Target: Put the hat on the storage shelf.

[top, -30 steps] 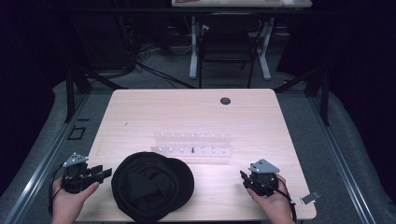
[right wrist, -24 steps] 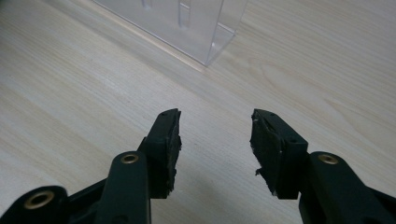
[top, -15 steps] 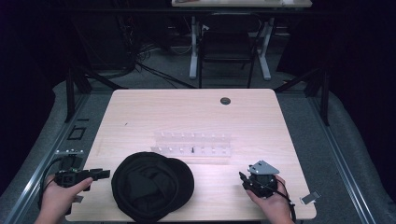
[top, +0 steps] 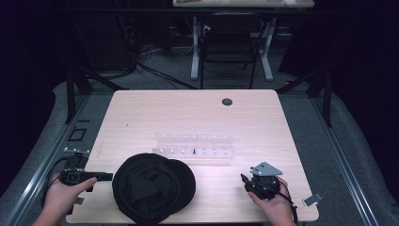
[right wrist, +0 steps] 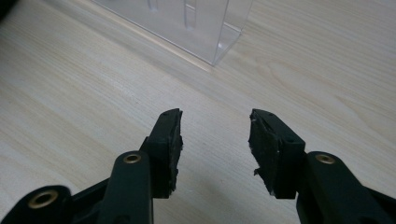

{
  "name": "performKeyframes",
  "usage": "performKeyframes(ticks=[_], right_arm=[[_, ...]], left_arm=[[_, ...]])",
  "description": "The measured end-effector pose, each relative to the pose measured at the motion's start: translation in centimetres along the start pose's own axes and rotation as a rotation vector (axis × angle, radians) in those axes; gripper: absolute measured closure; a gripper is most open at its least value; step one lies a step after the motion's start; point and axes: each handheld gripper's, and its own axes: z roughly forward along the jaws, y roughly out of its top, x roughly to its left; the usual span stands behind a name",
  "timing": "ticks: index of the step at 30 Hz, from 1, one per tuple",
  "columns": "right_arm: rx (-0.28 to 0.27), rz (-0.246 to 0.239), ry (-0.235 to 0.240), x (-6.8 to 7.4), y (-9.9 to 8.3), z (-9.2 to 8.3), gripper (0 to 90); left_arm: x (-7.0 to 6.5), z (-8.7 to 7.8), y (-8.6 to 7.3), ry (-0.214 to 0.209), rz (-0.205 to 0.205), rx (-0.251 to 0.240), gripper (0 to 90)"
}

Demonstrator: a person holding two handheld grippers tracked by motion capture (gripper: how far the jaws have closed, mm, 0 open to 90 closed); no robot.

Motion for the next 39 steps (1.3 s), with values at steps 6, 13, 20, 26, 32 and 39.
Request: performKeyframes(ticks=[6, 13, 20, 26, 32, 39], right_arm=[[-0.005, 0.012, 0.014, -0.1, -0.1, 0.1, 53.6], [-0.014, 0.019, 0.020, -0.2, -0.1, 0.0, 53.6], [-0.010, 0.024, 0.024, -0.4, -0.1, 0.0, 53.6], [-0.008, 0.025, 0.025, -0.4, -0.1, 0.0, 53.6], [-0.005, 0.031, 0.024, -0.5, -0.1, 0.0, 53.3], [-0.022, 0.044, 0.030, -0.5, -0.2, 0.0, 53.3]], left_arm=[[0.1, 0.4, -0.1, -0.027, -0.042, 0.024, 59.2], [0.5, 0.6, -0.2, -0.032, -0.079, 0.051, 59.2], [0.6, 1.4, -0.5, -0.023, -0.108, 0.077, 60.0], [0.5, 1.8, -0.4, -0.021, -0.110, 0.094, 61.5], [0.5, 2.2, -0.3, -0.029, -0.126, 0.115, 63.8], [0.1, 3.0, -0.1, -0.013, -0.126, 0.146, 66.2]])
